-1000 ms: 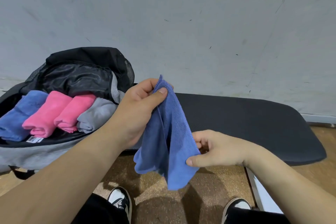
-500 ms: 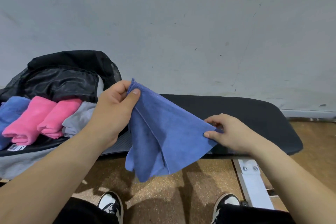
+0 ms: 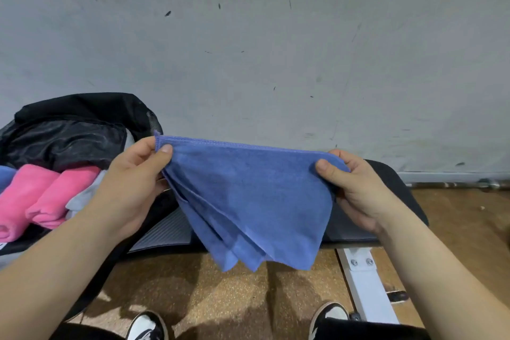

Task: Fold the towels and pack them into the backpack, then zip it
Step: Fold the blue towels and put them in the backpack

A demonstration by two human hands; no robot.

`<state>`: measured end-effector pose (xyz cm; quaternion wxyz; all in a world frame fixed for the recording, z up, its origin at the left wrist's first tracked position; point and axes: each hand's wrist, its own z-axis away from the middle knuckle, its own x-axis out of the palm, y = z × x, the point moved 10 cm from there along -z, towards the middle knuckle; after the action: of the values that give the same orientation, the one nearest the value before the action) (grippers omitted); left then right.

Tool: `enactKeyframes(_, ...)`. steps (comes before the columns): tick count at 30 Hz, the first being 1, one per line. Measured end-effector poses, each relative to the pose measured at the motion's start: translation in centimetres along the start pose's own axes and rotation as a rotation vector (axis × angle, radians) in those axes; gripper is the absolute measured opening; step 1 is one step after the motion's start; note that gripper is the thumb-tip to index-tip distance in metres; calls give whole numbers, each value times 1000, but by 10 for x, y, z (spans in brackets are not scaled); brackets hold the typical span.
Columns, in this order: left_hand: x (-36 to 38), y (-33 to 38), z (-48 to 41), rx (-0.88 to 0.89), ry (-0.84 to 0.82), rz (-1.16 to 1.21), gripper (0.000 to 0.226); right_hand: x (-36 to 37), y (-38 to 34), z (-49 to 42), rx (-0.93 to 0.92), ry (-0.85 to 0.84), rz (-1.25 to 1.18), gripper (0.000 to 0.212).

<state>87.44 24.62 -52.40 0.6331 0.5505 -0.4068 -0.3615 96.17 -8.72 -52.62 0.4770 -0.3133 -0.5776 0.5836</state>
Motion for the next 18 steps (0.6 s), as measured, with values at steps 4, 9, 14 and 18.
enactKeyframes(4, 2, -4, -4, -13, 26, -25, 23, -21, 7, -7, 10, 159, 170, 32)
enactKeyframes(9, 10, 5, -4, -32, -43, 48, 29, -25, -4, -7, -38, 37, 26, 37)
enactKeyframes(14, 17, 0, -5, -68, -124, -48, 27, -18, 3, -8, 30, 27, -90, 29)
enactKeyframes(18, 19, 4, -7, 29, -129, -47, 26, -29, -6, -10, -33, 222, -63, 18)
